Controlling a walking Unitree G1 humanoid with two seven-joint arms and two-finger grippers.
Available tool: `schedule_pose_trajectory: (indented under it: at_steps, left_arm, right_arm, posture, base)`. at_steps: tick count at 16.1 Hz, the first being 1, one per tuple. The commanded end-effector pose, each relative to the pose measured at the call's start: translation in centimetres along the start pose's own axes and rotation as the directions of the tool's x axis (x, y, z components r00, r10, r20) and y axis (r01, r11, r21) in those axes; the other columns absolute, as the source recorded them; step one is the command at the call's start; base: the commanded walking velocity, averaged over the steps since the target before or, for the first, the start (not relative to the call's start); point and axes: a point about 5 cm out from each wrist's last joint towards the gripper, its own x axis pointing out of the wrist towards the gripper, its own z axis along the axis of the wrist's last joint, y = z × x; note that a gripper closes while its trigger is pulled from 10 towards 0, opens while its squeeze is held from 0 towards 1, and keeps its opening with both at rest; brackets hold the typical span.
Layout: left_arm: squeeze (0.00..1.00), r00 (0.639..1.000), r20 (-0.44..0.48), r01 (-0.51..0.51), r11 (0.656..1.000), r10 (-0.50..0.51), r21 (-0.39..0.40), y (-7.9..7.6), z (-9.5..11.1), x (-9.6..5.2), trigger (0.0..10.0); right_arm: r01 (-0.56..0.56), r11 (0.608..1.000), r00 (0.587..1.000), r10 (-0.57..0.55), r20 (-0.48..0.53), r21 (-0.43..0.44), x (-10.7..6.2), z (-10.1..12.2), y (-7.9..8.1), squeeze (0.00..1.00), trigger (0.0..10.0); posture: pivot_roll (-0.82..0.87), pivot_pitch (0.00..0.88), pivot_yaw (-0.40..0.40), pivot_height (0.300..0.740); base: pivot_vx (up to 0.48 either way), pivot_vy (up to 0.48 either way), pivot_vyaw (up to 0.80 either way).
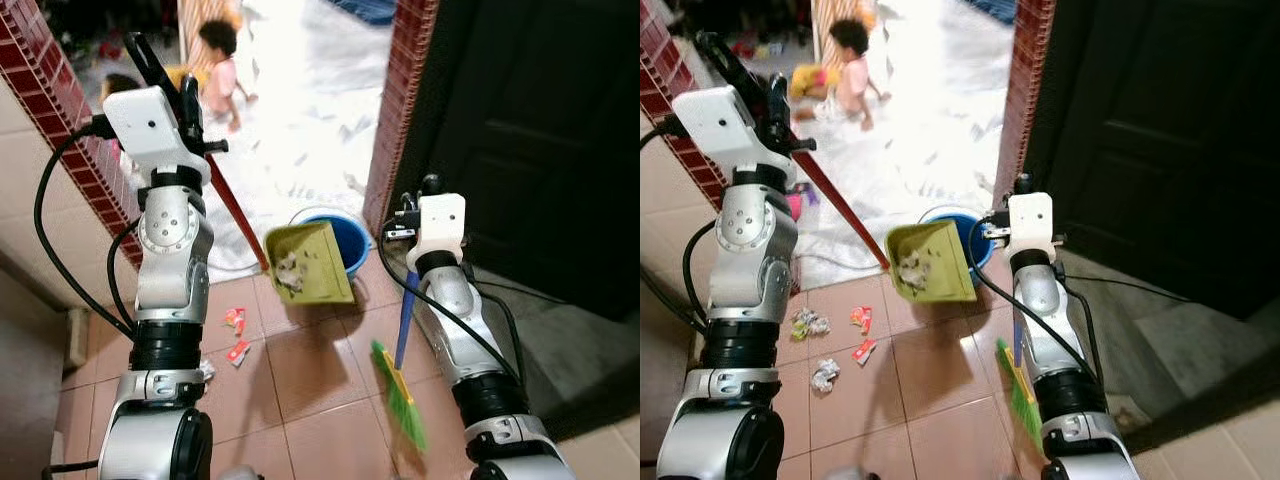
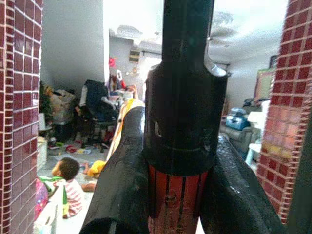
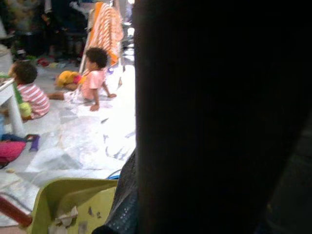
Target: Sweep floor
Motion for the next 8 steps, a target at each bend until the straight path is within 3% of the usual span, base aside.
schedule_pose_trajectory:
  at_steps: [1, 8]
  left_arm:
    - [0.00, 0.995, 0.103, 0.007, 1.000, -0.007, -0.004, -0.46, 2.00, 0.83, 10.0]
    - [0.00, 0.994, 0.107, 0.011, 1.000, -0.010, -0.011, -0.71, 1.80, 0.80, 10.0]
  right_arm:
    - [-0.010, 1.000, 0.999, 0.010, 0.047, -0.002, 0.27, 1.03, 0.16, 0.00, 10.0]
    - [-0.025, 1.000, 0.998, 0.025, 0.050, -0.004, 0.21, 1.06, 0.34, 0.00, 10.0]
  posture:
    - [-0.04, 0.000, 0.039, 0.740]
    - [-0.04, 0.000, 0.039, 0.740]
  base:
    - [0.469, 0.000, 0.00]
    - [0.470, 0.000, 0.00]
